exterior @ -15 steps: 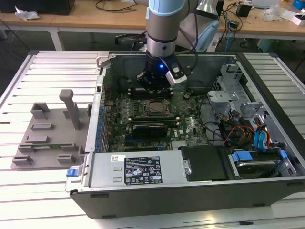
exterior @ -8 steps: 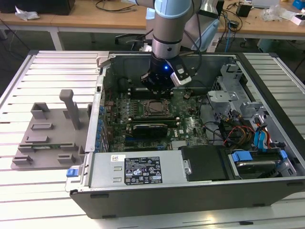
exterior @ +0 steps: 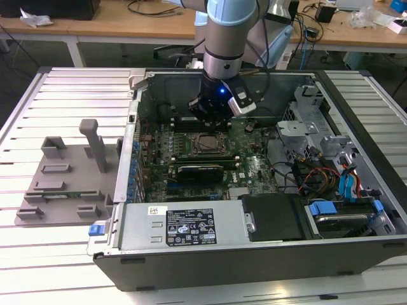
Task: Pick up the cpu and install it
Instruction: 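Install the first cpu locking lever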
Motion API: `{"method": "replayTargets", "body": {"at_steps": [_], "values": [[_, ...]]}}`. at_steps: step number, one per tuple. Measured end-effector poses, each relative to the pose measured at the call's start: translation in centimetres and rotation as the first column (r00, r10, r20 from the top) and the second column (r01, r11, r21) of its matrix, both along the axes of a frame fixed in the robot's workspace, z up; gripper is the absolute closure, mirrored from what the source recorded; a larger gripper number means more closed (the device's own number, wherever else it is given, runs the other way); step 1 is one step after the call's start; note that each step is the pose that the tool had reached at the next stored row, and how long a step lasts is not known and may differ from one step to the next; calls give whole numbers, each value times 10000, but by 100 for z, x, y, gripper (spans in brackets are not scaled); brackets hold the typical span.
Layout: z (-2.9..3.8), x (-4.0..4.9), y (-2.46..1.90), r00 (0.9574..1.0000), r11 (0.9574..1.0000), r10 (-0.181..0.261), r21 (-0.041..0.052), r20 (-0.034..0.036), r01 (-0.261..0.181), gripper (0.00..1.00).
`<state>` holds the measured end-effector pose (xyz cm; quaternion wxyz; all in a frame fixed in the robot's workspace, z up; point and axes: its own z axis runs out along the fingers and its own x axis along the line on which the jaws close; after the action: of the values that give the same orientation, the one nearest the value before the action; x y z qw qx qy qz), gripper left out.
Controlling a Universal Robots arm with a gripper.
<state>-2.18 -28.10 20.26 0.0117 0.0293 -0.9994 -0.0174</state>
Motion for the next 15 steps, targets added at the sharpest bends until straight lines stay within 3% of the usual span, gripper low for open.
{"method": "replayTargets", "body": {"at_steps": [7,12,13,15], "values": [[-1,0,-22,10000,10000,-1,0,0,1,89],[-13,10,32,10000,10000,11,-2,0,-11,89],[-5,10,33,10000,10000,10,-21,0,-10,89],[64,10,33,10000,9998,10,-198,10,-10,89]]}}
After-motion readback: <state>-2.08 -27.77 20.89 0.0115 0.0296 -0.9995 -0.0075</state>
